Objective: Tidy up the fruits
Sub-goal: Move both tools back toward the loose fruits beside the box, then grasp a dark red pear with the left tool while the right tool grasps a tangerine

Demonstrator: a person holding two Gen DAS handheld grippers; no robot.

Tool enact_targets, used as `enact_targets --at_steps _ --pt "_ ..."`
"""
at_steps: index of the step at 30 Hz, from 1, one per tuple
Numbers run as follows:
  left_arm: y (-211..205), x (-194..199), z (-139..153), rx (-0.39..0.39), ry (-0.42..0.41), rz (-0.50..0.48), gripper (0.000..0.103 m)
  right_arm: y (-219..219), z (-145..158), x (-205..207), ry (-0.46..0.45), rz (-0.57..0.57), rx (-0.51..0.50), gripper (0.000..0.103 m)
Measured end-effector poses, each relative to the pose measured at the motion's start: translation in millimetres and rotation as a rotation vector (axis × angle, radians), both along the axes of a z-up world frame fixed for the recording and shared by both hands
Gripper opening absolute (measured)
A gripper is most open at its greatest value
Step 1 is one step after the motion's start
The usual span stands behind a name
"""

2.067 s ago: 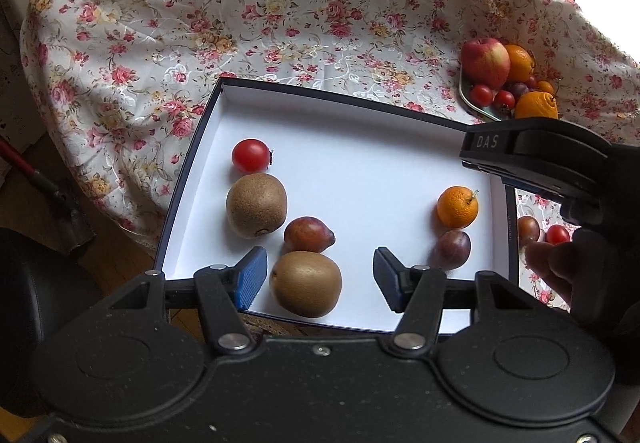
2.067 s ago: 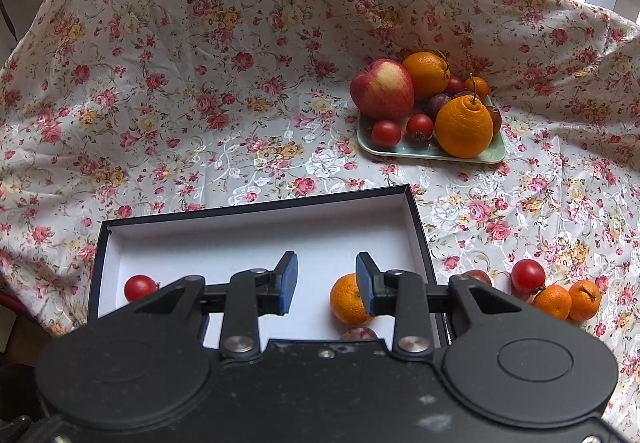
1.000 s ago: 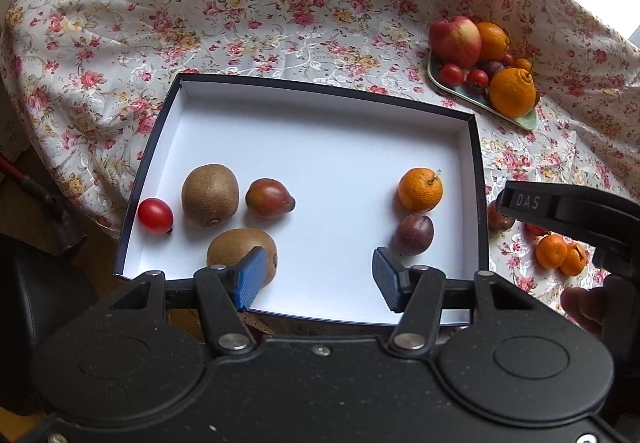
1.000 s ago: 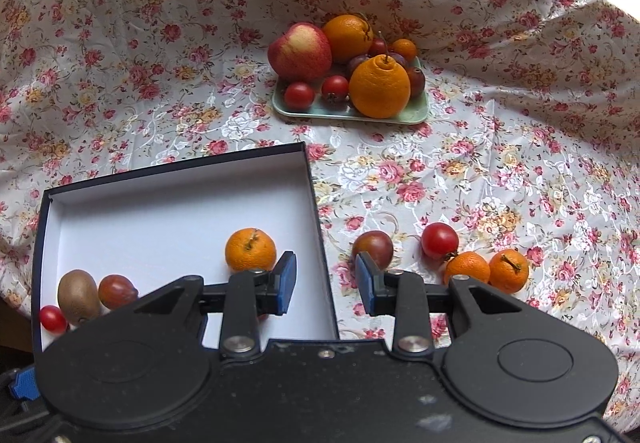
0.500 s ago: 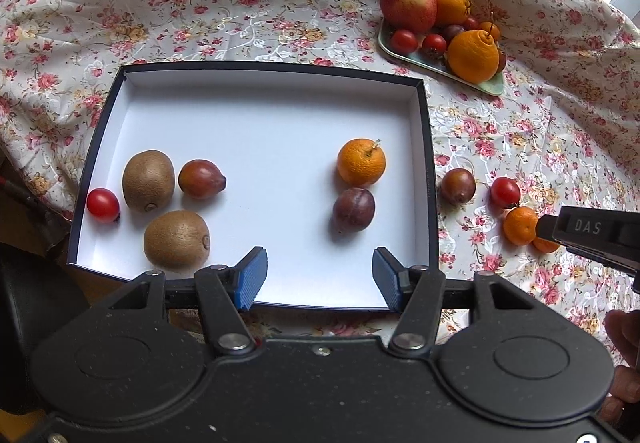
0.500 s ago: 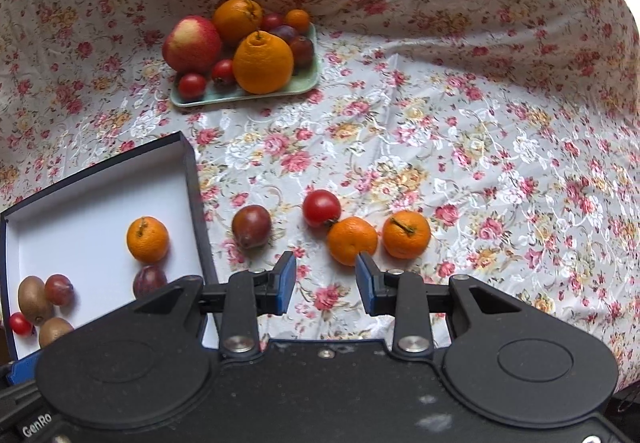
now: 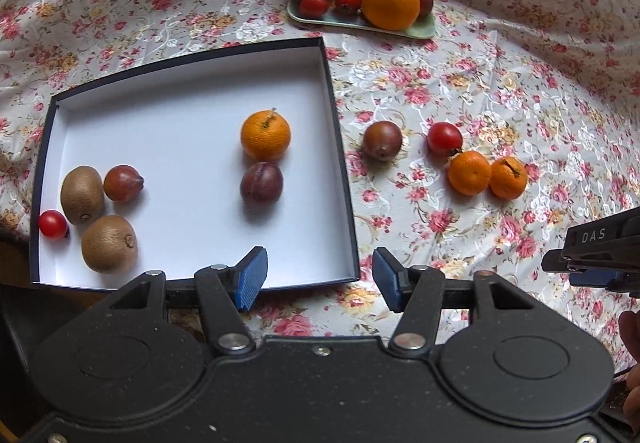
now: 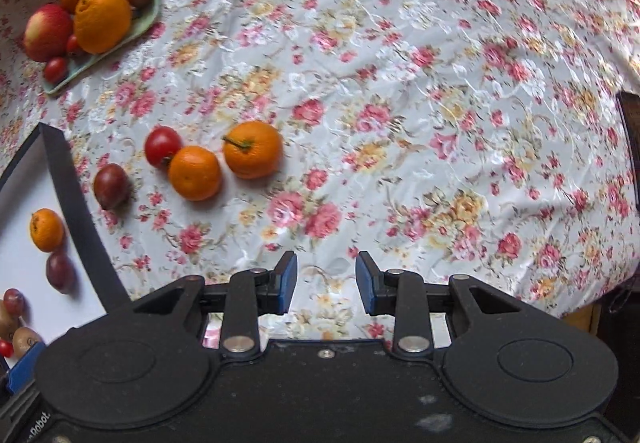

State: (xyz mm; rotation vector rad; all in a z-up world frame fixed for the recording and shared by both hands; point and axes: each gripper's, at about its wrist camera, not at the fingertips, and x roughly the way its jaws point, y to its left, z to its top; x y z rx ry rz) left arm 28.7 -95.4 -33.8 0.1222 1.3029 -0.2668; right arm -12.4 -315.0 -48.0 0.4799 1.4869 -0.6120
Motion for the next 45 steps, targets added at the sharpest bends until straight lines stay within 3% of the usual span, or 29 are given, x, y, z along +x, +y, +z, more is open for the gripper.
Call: enact_targets --at_steps 6,10,16,24,29,34,37,42,45 --pt "-28.7 -13.1 -7.6 0.018 0.025 -0.066 0.061 -22.3 -20.9 -23.2 0.121 -0.055 0.052 0.034" --pt "-49.6 -22.5 -7.1 0.046 0.001 -0.126 0.061 -32.1 -25.4 -36.2 0.141 -0.071 0.068 0.034" --pt "-75.6 -17.3 4.2 0.072 -0.061 -0.176 0.061 -40.9 -21.1 -44.8 0.123 -0.073 0.059 0.034" --pt "-93.8 29.7 5.7 0.057 -0.089 -0.125 0.061 -42.2 -14.6 -39.8 0.097 -0.11 0.111 0.034" --pt "-96.7 58.9 -13.2 0.065 -0.055 -0.089 0.061 -36.1 -6.3 -32.6 0.032 -0.15 0.131 0.034" --pt "-95.2 74.2 -34.0 0.076 -0.013 -0.094 0.053 -23.9 4.1 -18.9 -0.03 -0.104 0.071 0.034" --pt "-93.3 80.2 -42.7 0.068 0.018 -0.093 0.053 -20.2 3.9 -10.8 -0.034 -0.087 0.051 0.034" --pt "-93.2 89.9 -54.7 0.053 0.046 -0.063 0.053 -22.4 -0.8 -0.8 -0.05 -0.132 0.102 0.034" --pt "-95.6 92.5 -61.6 0.084 0.054 -0.064 0.053 -24.0 -4.3 4.0 -0.06 -0.152 0.108 0.034"
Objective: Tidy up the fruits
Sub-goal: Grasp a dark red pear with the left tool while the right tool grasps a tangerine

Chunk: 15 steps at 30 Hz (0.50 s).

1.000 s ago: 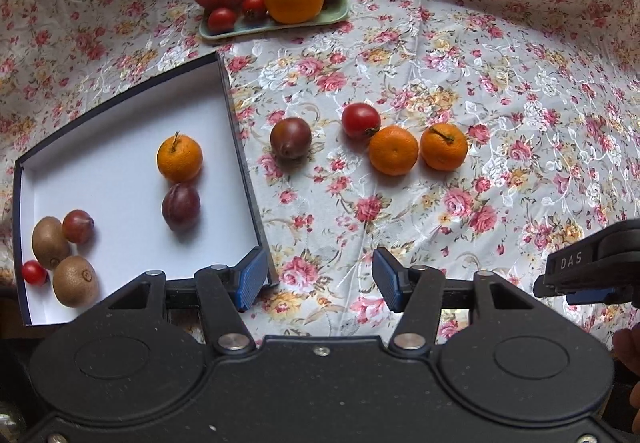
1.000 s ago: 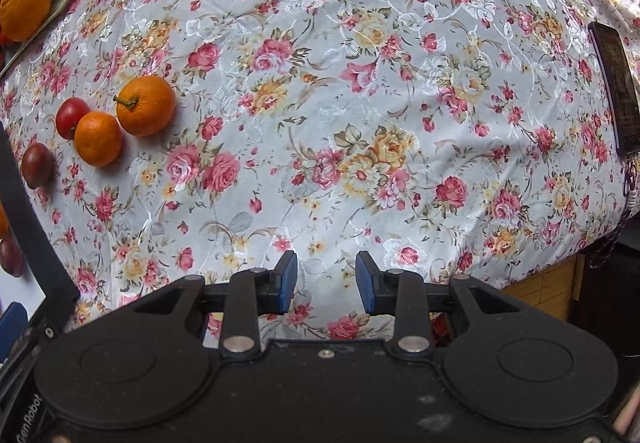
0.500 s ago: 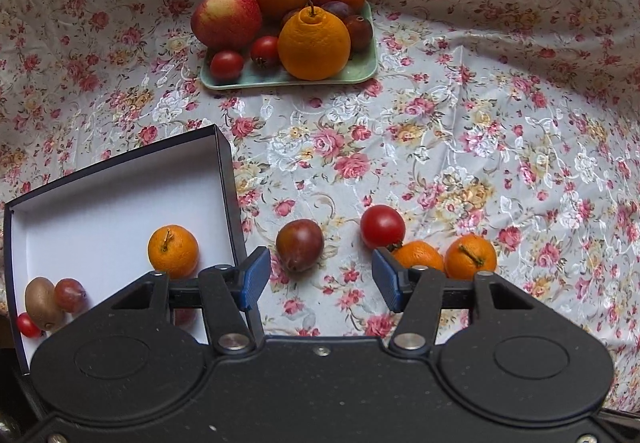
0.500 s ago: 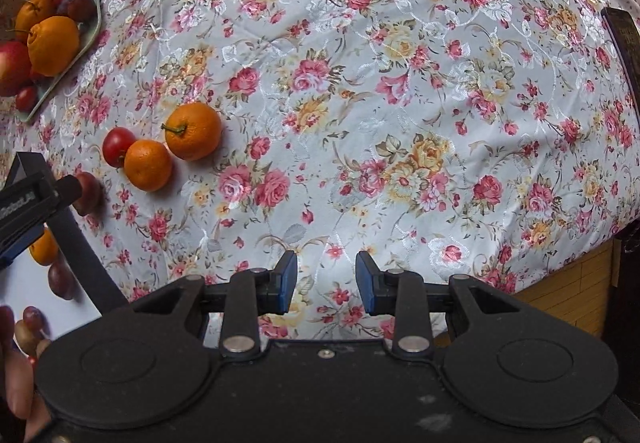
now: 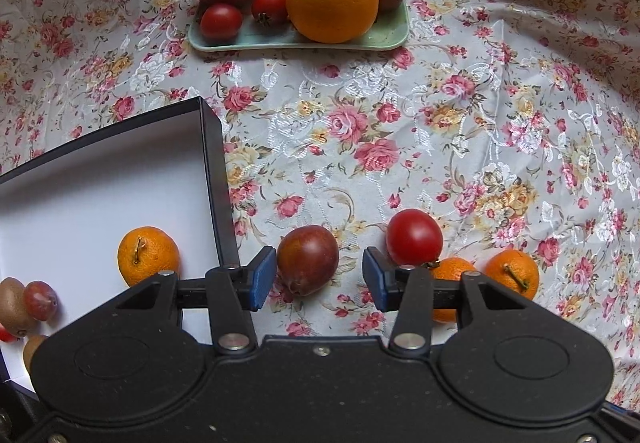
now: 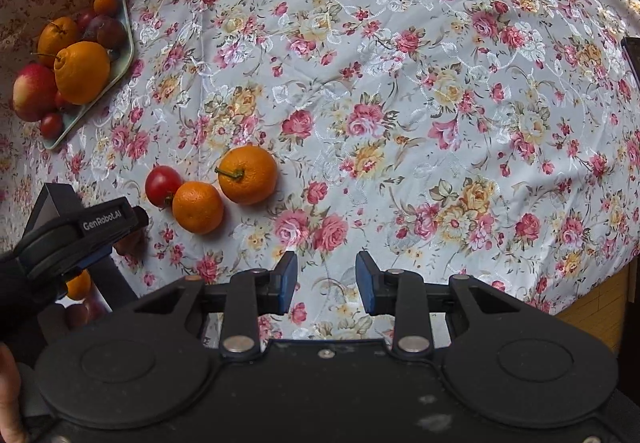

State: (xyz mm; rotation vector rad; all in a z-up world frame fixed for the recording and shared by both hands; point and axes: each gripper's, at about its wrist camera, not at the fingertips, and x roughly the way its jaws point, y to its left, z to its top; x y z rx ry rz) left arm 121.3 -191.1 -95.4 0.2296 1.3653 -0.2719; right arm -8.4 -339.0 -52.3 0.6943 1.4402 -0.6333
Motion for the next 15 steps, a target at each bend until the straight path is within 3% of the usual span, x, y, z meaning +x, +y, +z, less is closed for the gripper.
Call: enact_targets --at_steps 7,12,15 --pt "0.5 13.8 -13.3 -0.027 0.077 0.026 0.053 -11.1 -1.2 10.9 -0.019 0.004 -0.029 0.034" --pt "-4.2 12.7 -16.6 -0.042 0.112 0.014 0.053 -17.3 -2.8 14.8 -0.046 -0.001 0.013 0.034" --pt "-9.7 9.0 -15.6 -0.102 0.153 -0.014 0.05 -17.5 -1.5 17.2 -0.074 0.003 0.031 0.034"
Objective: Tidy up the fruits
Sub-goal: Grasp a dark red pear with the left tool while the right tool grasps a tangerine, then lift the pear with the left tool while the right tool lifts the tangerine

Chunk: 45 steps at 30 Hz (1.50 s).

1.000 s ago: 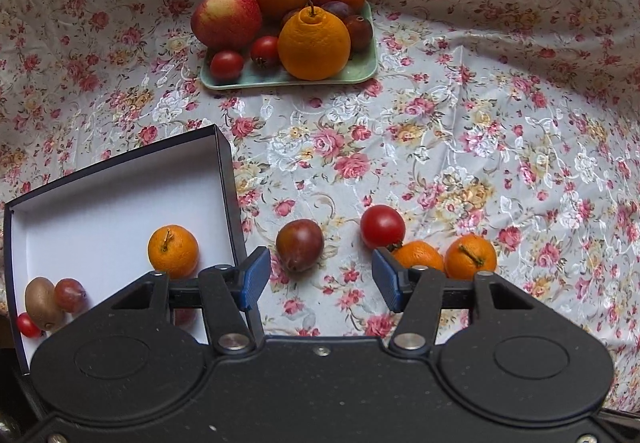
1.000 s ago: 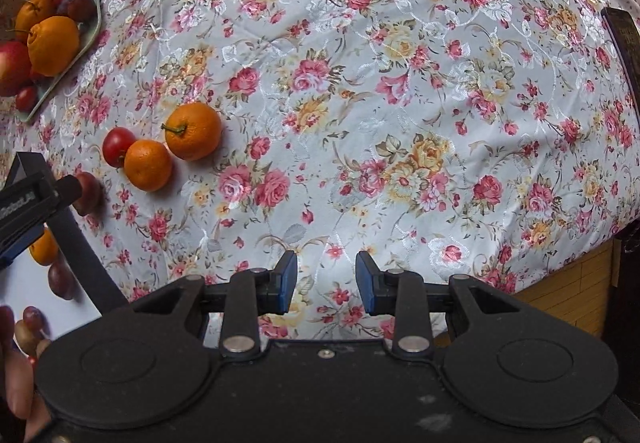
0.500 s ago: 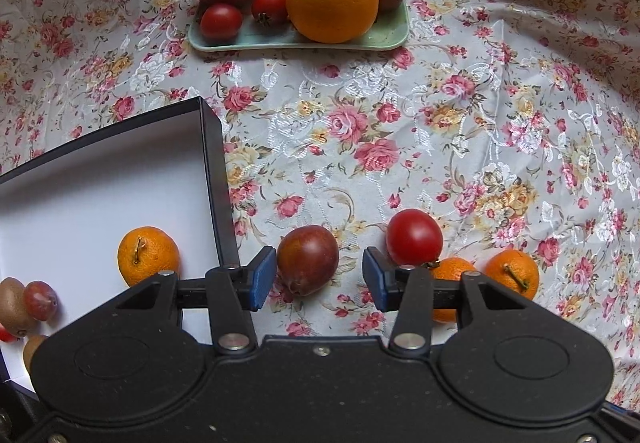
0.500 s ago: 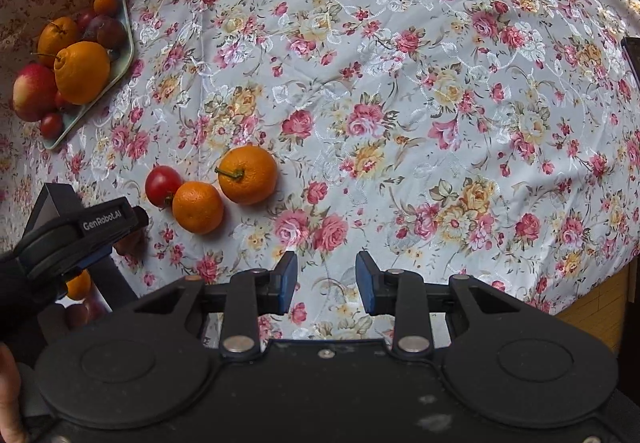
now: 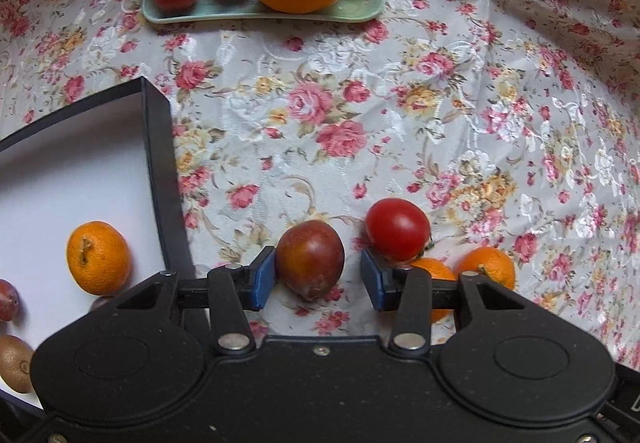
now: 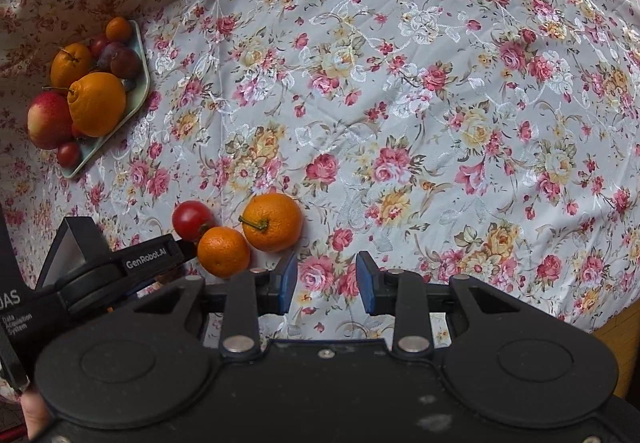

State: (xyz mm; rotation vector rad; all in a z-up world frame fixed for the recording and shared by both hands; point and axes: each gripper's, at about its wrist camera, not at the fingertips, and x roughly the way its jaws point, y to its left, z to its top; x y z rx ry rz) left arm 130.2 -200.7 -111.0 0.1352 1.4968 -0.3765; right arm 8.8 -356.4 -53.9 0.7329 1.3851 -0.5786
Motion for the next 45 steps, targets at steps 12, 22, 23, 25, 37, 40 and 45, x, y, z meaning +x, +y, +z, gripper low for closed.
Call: enact_targets --at_steps 12,22,23,25,37,40,45 --pt "-8.3 -7.1 -0.3 -0.024 0.033 -0.052 0.042 3.2 -7.9 10.9 -0.051 -0.019 -0.011 0.034" --pt "-2.7 -3.0 2.2 -0.028 0.032 -0.032 0.044 10.4 -23.7 27.4 -0.039 -0.019 -0.015 0.034" --pt "-3.4 -2.8 1.9 -0.028 0.035 -0.029 0.044 11.8 -26.4 29.4 -0.032 -0.016 -0.016 0.034" --pt "-1.7 -2.0 2.5 -0.031 0.039 -0.02 0.044 13.1 -31.0 31.7 -0.018 -0.017 -0.023 0.034" --pt "-0.6 2.0 -2.0 -0.029 0.046 0.019 0.045 10.3 -38.8 38.3 -0.021 -0.07 0.007 0.037" --pt "-0.6 3.5 -3.1 -0.027 0.044 0.03 0.045 11.5 -40.2 40.5 -0.019 -0.072 0.004 0.037" --pt "0.9 7.7 -3.8 -0.017 0.034 0.049 0.045 11.8 -43.0 43.9 -0.02 -0.077 0.002 0.04"
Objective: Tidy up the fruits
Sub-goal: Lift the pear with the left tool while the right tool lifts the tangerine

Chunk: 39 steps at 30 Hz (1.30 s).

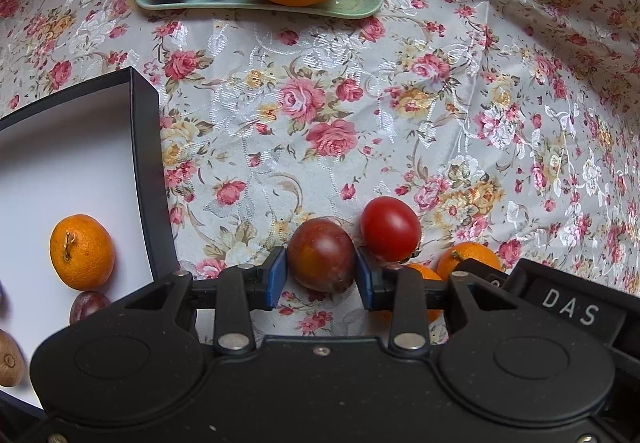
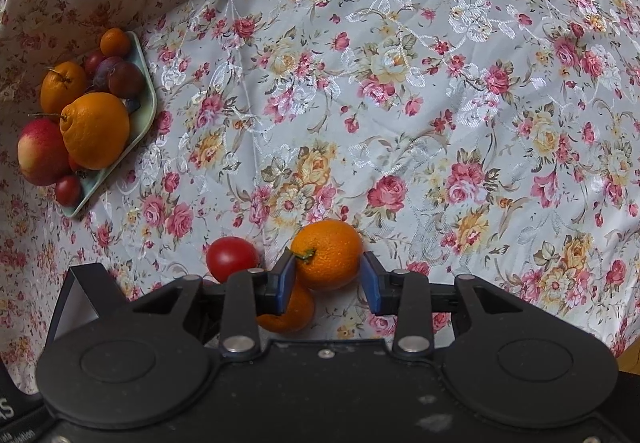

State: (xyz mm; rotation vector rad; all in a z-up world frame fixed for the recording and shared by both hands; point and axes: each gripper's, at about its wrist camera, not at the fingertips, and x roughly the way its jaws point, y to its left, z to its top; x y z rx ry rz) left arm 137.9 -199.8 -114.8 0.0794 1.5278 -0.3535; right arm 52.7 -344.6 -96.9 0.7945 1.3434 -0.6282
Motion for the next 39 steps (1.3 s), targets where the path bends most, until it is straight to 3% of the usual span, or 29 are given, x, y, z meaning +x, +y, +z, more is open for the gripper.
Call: enact_targets --at_steps 10,22,28,39 --pt "1.4 7.1 1.0 0.029 -0.024 0.01 0.045 0.9 -3.9 3.6 0.003 0.005 0.003 0.042" --pt "-2.8 6.4 2.5 0.046 -0.045 -0.03 0.045 -9.0 7.7 -1.5 0.024 -0.021 -0.059 0.035" --pt "-3.7 7.4 1.2 0.047 -0.049 -0.025 0.045 -21.1 10.8 -4.9 0.024 -0.052 -0.037 0.032" --pt "-1.6 9.9 0.4 0.04 -0.064 -0.013 0.046 -13.0 -4.2 2.9 0.047 -0.003 -0.009 0.04"
